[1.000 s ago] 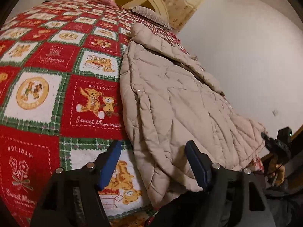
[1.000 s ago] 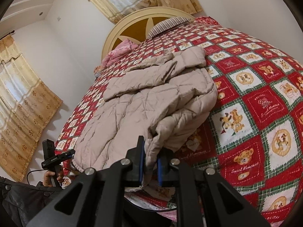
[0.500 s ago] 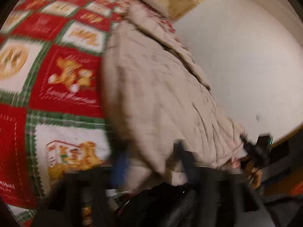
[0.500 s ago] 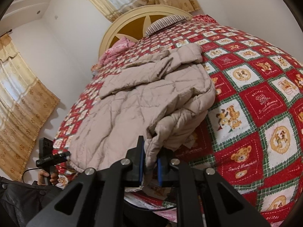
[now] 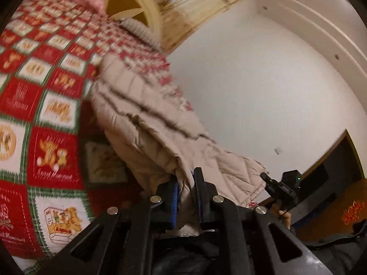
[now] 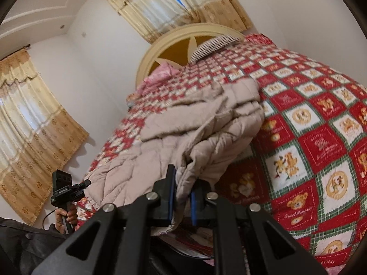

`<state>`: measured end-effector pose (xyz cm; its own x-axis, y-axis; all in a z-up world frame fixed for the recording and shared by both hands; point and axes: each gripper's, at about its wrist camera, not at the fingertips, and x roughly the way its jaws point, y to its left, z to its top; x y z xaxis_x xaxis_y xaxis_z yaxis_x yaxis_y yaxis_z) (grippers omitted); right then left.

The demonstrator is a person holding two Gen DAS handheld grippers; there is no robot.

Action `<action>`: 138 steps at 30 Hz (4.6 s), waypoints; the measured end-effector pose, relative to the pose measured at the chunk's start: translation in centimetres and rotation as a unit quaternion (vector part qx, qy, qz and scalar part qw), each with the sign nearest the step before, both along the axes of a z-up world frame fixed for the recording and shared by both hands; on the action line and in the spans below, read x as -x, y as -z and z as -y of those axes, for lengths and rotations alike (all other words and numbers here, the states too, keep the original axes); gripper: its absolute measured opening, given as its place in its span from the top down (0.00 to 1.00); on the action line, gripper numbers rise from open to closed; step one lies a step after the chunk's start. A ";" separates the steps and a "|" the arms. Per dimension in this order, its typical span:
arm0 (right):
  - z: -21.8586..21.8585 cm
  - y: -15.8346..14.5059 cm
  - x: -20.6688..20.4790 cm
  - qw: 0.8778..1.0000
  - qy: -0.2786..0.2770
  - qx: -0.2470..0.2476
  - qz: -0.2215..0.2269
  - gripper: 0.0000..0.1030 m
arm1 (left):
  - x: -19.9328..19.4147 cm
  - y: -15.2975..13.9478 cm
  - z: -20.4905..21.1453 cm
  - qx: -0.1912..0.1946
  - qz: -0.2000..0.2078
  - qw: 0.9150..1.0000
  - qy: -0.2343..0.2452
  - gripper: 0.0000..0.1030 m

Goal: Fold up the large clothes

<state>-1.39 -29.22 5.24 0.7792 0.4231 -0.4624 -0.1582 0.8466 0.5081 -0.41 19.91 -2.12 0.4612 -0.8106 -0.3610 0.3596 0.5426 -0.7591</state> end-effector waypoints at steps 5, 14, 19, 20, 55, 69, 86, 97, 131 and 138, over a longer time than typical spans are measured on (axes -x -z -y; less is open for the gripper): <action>0.0 -3.7 1.4 0.998 -0.017 -0.028 0.046 0.86 | 0.5 -4.2 1.1 0.018 0.032 0.999 0.017 0.89; 1.0 -8.7 -3.8 0.996 0.002 -0.024 0.083 0.86 | -8.4 -7.1 2.6 0.060 0.069 0.996 0.012 0.88; 2.9 -10.5 -12.3 0.997 0.033 -0.005 0.075 0.86 | -18.2 -6.7 2.7 0.064 0.033 0.996 -0.051 0.88; 3.3 -10.6 -13.6 0.997 0.043 0.001 0.070 0.86 | -20.1 -6.3 2.7 0.063 0.024 0.996 -0.064 0.88; 8.5 9.8 -34.9 0.977 0.163 0.015 -0.138 0.71 | -39.2 -2.2 1.1 -0.079 -0.029 0.974 -0.213 0.31; -7.4 4.9 -35.7 0.991 0.077 0.100 -0.051 0.79 | -38.9 2.8 23.8 -0.286 0.070 0.955 -0.029 0.30; -9.0 13.8 -38.0 0.982 0.100 0.142 -0.077 0.82 | -39.4 8.7 26.2 -0.358 0.104 0.925 -0.067 0.27; -11.5 9.8 -35.5 0.985 0.100 0.118 -0.075 0.75 | -39.6 9.0 26.8 -0.386 0.106 0.914 -0.071 0.27; -12.0 14.5 -35.5 0.983 0.105 0.128 -0.079 0.77 | -34.3 6.0 6.6 -0.122 0.021 0.977 -0.175 0.15; -12.0 14.5 -35.5 0.983 0.106 0.127 -0.079 0.77 | -37.6 10.3 6.2 -0.140 -0.085 0.976 -0.147 0.15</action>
<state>34.07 -17.23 -9.28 0.7471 0.1143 -0.6548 0.0989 0.9550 0.2796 37.15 13.68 -12.40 0.5736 -0.5111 -0.6401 0.0393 0.7978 -0.6017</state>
